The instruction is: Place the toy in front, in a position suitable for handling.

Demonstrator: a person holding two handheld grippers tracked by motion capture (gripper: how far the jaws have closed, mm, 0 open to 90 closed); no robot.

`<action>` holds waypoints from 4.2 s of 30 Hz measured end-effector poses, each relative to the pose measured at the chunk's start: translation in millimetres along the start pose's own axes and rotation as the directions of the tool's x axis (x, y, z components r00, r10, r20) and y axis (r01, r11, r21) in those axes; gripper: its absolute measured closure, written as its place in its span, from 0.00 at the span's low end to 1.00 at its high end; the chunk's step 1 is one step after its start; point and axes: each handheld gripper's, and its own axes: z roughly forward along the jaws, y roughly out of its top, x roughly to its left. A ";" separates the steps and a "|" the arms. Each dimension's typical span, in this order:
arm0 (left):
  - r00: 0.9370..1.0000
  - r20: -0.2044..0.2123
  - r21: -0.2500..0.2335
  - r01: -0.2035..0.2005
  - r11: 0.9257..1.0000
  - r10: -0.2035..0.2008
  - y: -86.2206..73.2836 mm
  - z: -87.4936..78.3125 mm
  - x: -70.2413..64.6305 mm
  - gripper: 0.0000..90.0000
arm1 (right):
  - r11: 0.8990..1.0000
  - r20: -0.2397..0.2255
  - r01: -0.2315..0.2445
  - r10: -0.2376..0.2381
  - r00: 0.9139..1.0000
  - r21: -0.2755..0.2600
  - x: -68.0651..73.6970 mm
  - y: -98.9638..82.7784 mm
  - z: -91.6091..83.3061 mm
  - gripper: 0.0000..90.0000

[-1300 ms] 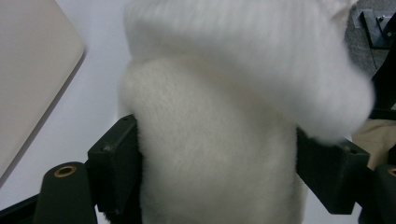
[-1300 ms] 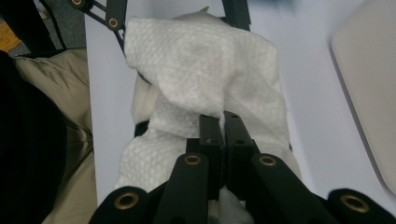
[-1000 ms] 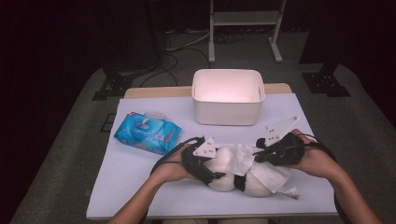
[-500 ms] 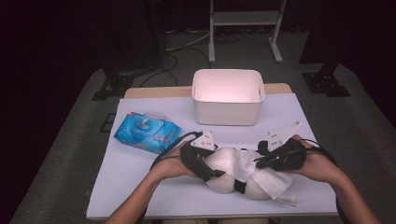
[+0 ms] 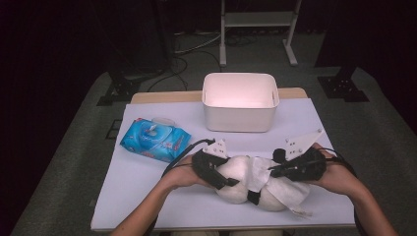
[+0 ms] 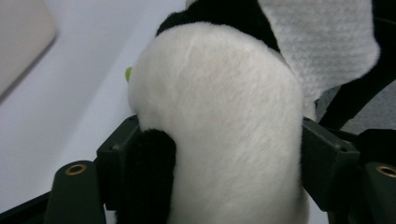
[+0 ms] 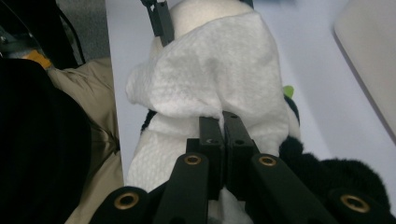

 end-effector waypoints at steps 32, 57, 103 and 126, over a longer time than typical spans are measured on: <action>0.998 -0.002 -0.015 -0.056 0.998 0.056 -11.4 -2.9 -17.3 0.30 | 0.996 0.109 -0.084 0.086 0.990 -0.027 -9.8 -27.5 -26.0 0.97; 0.999 -0.001 -0.018 -0.032 0.999 0.032 -14.1 -3.7 -19.6 0.30 | 0.995 0.097 -0.097 0.100 0.990 -0.035 -13.3 -28.2 -25.0 0.97; 0.998 -0.051 -0.027 0.040 0.999 -0.041 -10.8 2.2 -23.9 0.29 | 0.998 0.038 -0.048 0.050 0.998 -0.037 -8.0 -10.5 -12.6 0.97; 1.000 -0.027 0.013 -0.006 1.000 0.007 0.5 2.7 -23.6 0.29 | 0.999 0.028 -0.042 0.043 0.999 -0.004 -7.4 -5.1 -5.4 0.97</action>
